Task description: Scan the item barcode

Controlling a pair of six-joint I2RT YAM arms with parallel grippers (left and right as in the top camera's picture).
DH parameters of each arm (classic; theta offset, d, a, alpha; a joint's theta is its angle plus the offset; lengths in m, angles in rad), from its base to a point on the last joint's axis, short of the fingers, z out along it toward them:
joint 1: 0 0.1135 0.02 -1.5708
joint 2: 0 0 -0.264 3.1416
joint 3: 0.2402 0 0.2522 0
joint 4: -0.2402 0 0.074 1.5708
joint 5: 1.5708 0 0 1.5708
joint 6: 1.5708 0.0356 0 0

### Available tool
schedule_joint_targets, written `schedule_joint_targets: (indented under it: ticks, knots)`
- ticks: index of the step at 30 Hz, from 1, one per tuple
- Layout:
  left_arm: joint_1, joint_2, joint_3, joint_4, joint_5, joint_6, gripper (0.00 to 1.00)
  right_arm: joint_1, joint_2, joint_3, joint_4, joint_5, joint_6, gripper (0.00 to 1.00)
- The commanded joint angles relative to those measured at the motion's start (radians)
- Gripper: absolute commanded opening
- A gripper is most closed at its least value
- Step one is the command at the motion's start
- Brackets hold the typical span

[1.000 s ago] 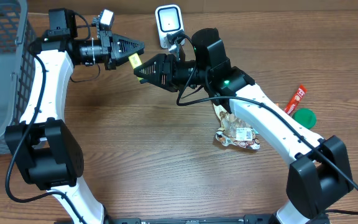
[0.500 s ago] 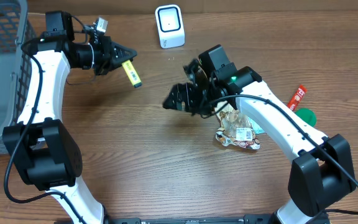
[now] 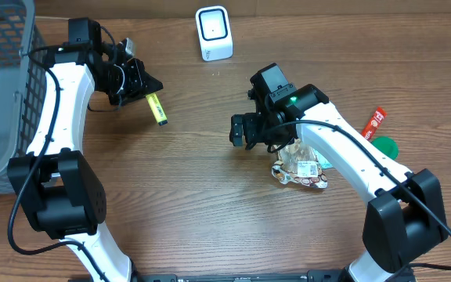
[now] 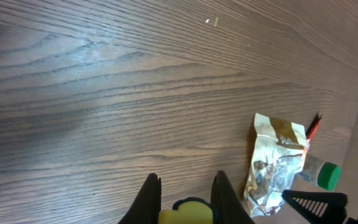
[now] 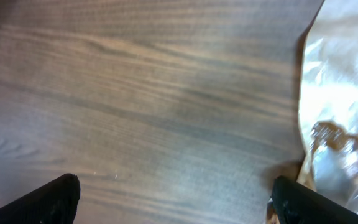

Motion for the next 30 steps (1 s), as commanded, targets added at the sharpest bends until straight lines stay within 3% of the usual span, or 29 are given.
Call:
schedule_joint_targets:
  ticks: [1, 5, 12, 18, 25, 30]
  knots:
    - [-0.003, -0.008, 0.02, -0.01, -0.019, 0.026, 0.04, 0.005, -0.004, 0.003, 0.008, 0.016, 0.009, 1.0]
    - [-0.005, -0.008, 0.02, -0.019, -0.021, 0.027, 0.04, -0.025, -0.008, 0.01, -0.006, 0.024, 0.043, 1.0]
    - [-0.034, -0.008, 0.02, -0.04, -0.143, 0.054, 0.04, -0.294, -0.019, 0.173, -0.116, 0.021, 0.054, 1.0]
    - [-0.047, -0.008, 0.02, -0.04, -0.166, 0.061, 0.04, -0.442, -0.019, 0.173, -0.122, 0.021, 0.053, 1.0]
    - [-0.048, -0.008, 0.02, -0.047, -0.167, 0.061, 0.04, -0.495, -0.019, 0.173, -0.121, 0.021, 0.053, 1.0]
    - [-0.075, -0.008, 0.033, -0.042, -0.279, 0.061, 0.04, -0.495, -0.019, 0.173, -0.121, 0.021, 0.053, 1.0]
